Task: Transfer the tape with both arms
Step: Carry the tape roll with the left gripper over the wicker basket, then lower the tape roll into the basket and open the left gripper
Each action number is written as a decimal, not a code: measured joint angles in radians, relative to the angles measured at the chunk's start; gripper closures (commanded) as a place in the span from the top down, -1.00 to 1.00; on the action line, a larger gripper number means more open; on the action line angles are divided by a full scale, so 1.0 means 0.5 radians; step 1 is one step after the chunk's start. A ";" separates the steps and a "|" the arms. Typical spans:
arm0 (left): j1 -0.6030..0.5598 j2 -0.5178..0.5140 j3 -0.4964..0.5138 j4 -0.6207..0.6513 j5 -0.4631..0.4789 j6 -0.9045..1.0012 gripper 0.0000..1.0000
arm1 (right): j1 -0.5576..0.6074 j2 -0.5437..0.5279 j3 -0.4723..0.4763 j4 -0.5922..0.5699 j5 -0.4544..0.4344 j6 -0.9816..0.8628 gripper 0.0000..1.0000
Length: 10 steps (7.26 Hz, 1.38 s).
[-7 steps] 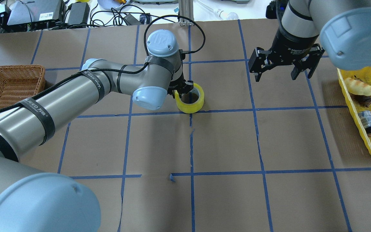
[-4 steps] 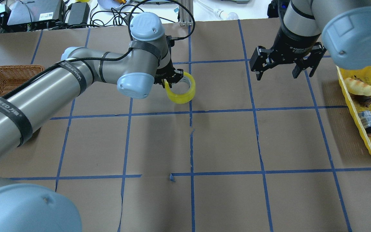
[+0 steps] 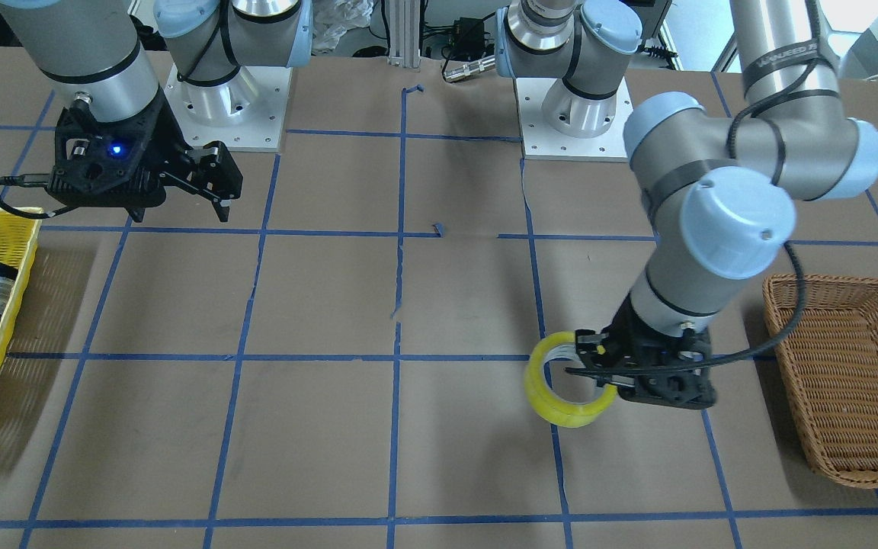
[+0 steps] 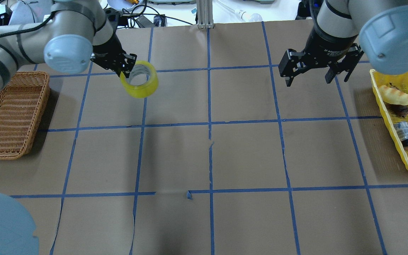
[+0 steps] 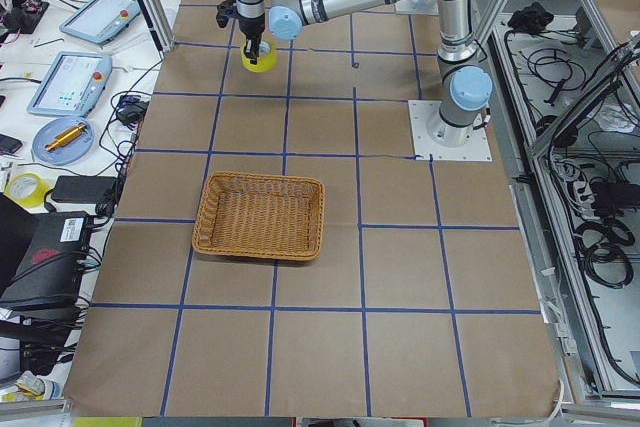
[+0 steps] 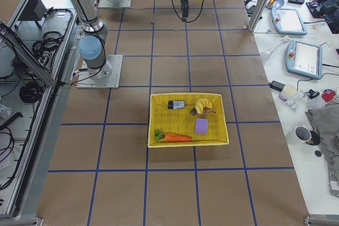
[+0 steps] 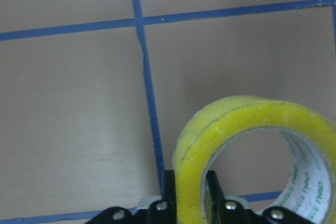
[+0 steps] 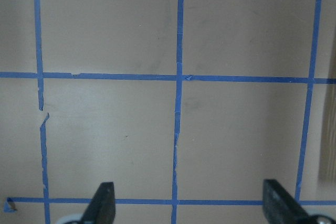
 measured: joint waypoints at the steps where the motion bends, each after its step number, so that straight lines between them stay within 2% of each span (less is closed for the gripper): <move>1: 0.147 0.030 0.014 -0.059 0.002 0.126 -1.00 | 0.000 -0.003 -0.001 -0.010 0.007 0.000 1.00; 4: 0.704 0.093 0.033 -0.171 -0.015 0.866 -1.00 | 0.003 -0.017 0.002 -0.018 0.022 0.002 1.00; 6: 1.045 0.061 0.083 -0.162 -0.024 1.386 -1.00 | 0.007 -0.019 0.002 -0.020 0.023 0.002 1.00; 8: 1.221 -0.018 0.156 -0.102 -0.026 1.653 -1.00 | 0.010 -0.027 0.005 -0.020 0.026 0.002 1.00; 10: 1.265 -0.170 0.175 0.128 -0.040 1.753 -1.00 | 0.010 -0.034 0.014 -0.016 0.027 0.001 1.00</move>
